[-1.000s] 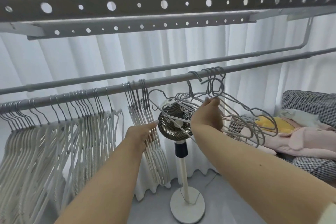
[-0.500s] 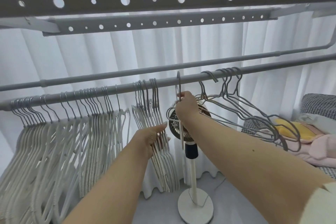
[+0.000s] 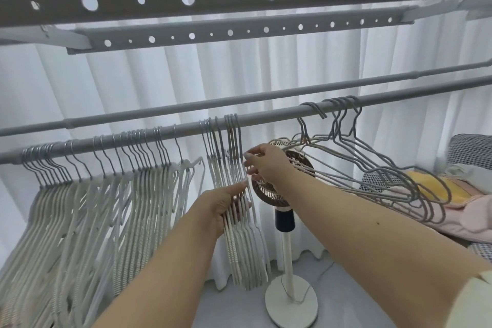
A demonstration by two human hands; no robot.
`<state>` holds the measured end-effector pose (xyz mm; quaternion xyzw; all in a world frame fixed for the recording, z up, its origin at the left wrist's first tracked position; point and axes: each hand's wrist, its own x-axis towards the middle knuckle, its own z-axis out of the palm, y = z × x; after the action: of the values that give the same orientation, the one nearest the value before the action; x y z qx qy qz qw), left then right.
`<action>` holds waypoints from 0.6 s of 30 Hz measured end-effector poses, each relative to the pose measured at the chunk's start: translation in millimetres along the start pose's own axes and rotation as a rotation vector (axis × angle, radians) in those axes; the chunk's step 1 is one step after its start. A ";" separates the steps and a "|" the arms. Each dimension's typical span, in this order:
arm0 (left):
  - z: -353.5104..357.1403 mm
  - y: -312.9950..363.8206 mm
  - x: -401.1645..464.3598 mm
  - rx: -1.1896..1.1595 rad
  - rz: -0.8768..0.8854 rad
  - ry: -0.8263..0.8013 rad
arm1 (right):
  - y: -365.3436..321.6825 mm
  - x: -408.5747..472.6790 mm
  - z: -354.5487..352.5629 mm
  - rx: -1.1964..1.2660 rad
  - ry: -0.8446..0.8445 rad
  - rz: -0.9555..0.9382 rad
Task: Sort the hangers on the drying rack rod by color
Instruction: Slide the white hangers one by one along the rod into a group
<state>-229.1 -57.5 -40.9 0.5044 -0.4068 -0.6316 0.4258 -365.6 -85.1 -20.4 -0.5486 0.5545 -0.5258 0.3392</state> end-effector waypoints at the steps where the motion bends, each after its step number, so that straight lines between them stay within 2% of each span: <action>1: 0.4 0.4 -1.7 0.002 -0.006 -0.002 | 2.6 0.9 -5.1 -0.042 0.037 -0.030; 5: 1.9 2.9 -7.9 0.019 -0.029 0.007 | 12.0 2.8 -39.3 -0.330 0.257 -0.136; 7: 1.5 4.6 -13.6 0.036 -0.031 0.006 | 16.6 1.2 -64.5 -0.500 0.424 -0.127; 10: -1.7 9.6 -18.5 0.118 0.041 0.050 | 23.9 -3.0 -103.1 -0.892 0.673 -0.043; 12: -3.7 12.1 -16.7 0.287 0.158 0.208 | 27.8 -7.3 -118.3 -1.127 0.624 0.092; 14: 0.3 15.7 -21.8 0.441 0.298 0.371 | 30.7 -12.0 -123.7 -1.236 0.493 0.143; 16: 13.1 19.7 -32.5 0.415 0.465 0.396 | 30.1 -12.9 -124.6 -1.164 0.403 0.137; 18: 31.1 22.2 -41.2 0.359 0.558 0.274 | 25.0 -11.9 -121.9 -0.936 0.292 0.183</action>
<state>-251.6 -22.6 -3.0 0.5207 -0.5725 -0.3360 0.5368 -486.1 -51.7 -20.3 -0.5119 0.8185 -0.2601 0.0202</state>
